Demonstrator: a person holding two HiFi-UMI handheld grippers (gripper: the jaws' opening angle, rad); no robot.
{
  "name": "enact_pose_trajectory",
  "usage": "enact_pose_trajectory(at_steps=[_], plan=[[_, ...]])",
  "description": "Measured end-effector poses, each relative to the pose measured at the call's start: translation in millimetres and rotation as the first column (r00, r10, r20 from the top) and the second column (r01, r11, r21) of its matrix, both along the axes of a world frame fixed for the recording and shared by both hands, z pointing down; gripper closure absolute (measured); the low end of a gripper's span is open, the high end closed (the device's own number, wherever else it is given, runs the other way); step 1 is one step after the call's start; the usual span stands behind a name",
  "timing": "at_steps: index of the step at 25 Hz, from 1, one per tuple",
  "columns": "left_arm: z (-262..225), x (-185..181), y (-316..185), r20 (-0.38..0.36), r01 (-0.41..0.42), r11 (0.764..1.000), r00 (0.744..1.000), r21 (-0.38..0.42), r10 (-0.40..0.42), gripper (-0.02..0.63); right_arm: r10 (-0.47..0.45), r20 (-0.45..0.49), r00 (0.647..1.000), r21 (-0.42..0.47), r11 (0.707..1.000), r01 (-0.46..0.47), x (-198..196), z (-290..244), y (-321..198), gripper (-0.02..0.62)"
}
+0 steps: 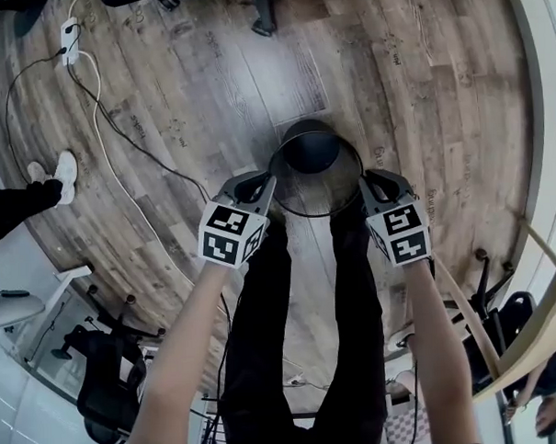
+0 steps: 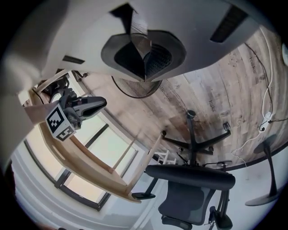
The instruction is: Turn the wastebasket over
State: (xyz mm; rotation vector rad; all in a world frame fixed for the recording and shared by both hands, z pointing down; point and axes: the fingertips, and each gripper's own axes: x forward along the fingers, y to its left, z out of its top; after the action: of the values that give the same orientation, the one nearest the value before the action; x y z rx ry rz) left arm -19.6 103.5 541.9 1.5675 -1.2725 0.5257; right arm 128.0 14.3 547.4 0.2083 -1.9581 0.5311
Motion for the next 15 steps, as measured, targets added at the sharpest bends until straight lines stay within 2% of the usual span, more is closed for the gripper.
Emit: enact_pose_trajectory(at_steps=[7,8,9,10,14,15], plan=[[49.3,-3.1,0.3,0.028,-0.031,0.999,0.999,-0.036,0.032,0.586,-0.065,-0.062,0.996,-0.005,0.998,0.065,6.0,54.1,-2.3,0.554],[53.7,-4.4,0.7,0.026,-0.037,0.998,0.999,-0.043,0.038,0.586,-0.076,-0.075,0.994,-0.011,0.997,0.075,5.0,59.5,-0.9,0.533],[58.1,-5.8,1.5,0.022,-0.046,0.998,0.999,-0.053,0.048,0.56,-0.086,-0.088,0.992,-0.013,0.996,0.085,4.0,64.6,-0.3,0.466],[62.5,-7.0,2.6,0.018,-0.058,0.996,0.998,-0.063,0.059,0.5,-0.093,-0.1,0.991,-0.012,0.996,0.093,3.3,69.3,-1.0,0.442],[81.0,-7.4,7.7,0.02,-0.097,0.991,0.995,-0.093,0.099,0.486,-0.101,-0.119,0.988,-0.006,0.995,0.101,1.3,83.0,-5.8,0.443],[85.7,-6.3,8.4,0.018,-0.101,0.99,0.995,-0.097,0.103,0.466,-0.104,-0.119,0.987,-0.007,0.995,0.104,0.6,85.6,-6.0,0.445]])
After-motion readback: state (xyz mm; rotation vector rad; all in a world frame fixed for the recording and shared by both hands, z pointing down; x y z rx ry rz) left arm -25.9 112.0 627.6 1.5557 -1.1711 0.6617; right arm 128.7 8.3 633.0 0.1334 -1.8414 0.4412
